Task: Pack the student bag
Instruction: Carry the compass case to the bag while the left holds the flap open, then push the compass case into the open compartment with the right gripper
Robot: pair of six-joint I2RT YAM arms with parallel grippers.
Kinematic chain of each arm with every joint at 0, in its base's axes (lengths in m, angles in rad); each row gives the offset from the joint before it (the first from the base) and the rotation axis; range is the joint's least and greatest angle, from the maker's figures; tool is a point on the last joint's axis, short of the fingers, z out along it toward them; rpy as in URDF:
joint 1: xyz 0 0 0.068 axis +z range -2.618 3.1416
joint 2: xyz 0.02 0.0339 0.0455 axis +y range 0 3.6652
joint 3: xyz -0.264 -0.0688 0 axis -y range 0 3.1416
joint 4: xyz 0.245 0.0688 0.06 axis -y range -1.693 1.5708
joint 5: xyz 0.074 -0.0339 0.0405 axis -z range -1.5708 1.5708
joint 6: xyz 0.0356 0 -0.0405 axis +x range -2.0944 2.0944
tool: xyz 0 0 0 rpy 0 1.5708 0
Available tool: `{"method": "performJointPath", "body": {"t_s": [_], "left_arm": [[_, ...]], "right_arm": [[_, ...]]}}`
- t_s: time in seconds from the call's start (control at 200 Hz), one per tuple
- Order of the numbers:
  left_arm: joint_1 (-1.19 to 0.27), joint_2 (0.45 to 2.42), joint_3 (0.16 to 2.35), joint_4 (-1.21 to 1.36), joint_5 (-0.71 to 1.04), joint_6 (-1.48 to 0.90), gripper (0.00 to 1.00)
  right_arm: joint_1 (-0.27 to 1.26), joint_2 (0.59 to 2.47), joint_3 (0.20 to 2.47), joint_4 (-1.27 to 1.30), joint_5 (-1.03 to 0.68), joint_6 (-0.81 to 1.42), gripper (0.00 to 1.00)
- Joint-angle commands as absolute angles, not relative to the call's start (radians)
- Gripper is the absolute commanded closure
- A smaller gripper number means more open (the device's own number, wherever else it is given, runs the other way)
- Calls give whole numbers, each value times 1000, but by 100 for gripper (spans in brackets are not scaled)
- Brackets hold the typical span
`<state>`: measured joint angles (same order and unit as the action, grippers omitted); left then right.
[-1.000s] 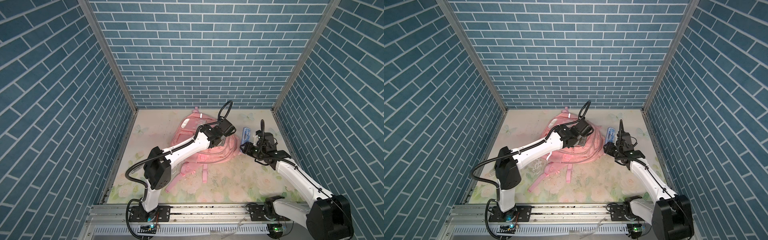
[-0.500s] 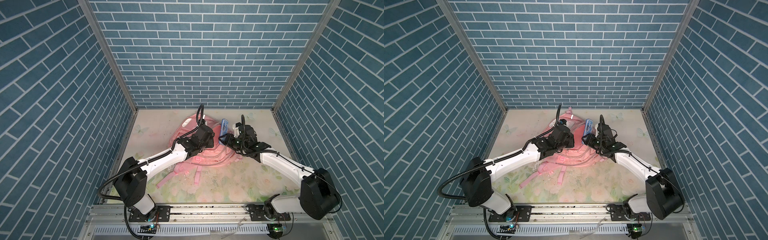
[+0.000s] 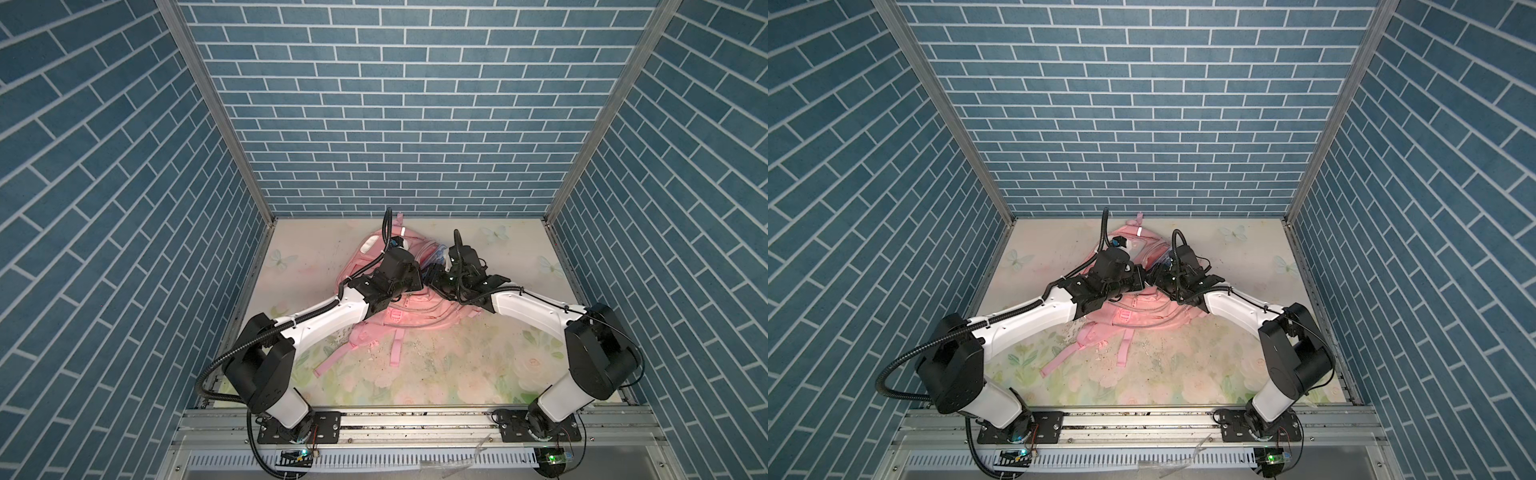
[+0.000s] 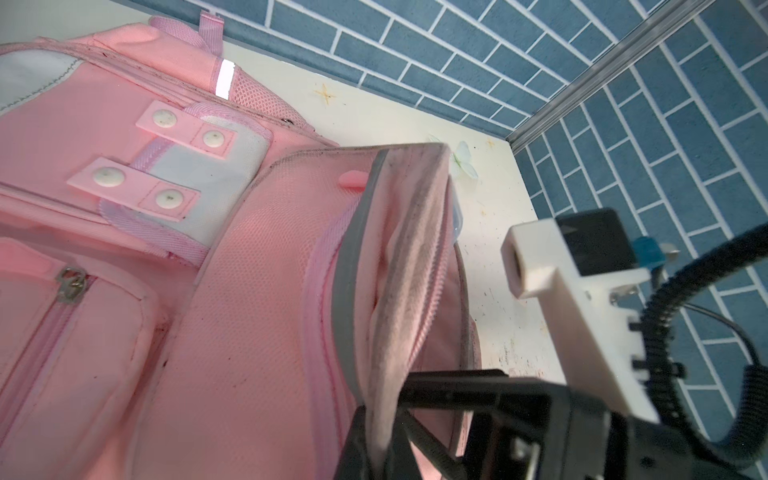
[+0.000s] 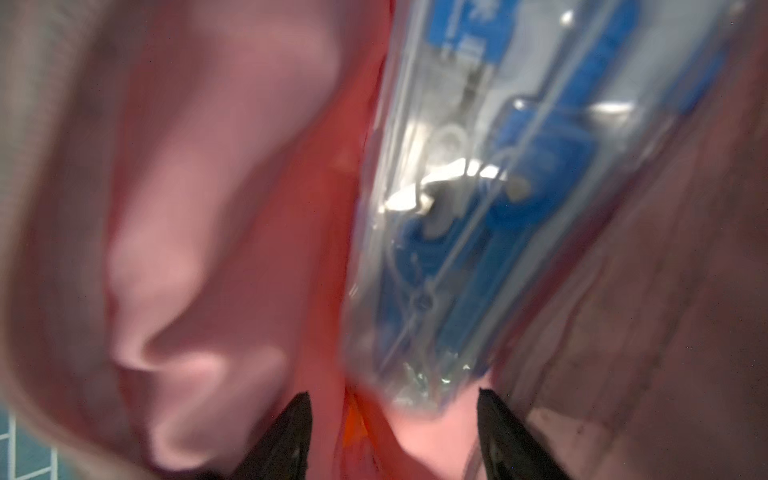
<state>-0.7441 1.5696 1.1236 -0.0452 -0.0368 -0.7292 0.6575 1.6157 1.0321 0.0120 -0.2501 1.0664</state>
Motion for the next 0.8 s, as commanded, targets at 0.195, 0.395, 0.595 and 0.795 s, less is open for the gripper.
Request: {"method": "performJointPath", "body": {"t_s": [0.195,0.395,0.595,0.795], "left_arm": [[-709,1517,1108,60,-2,-716,100],[-707,1512,1096,67,61,-686,100],[-714,1502,1083,67,107,-668,100],[-719,1496,1086,62,128,-650,100]], "right_arm": [[666,1571,1050,-97,-165,977,30],[626,1483,1024,-112,-24,851,48],[515,1509,1048,-50,-30,737,63],[480,1632,1145,-72,-1,634,72]]}}
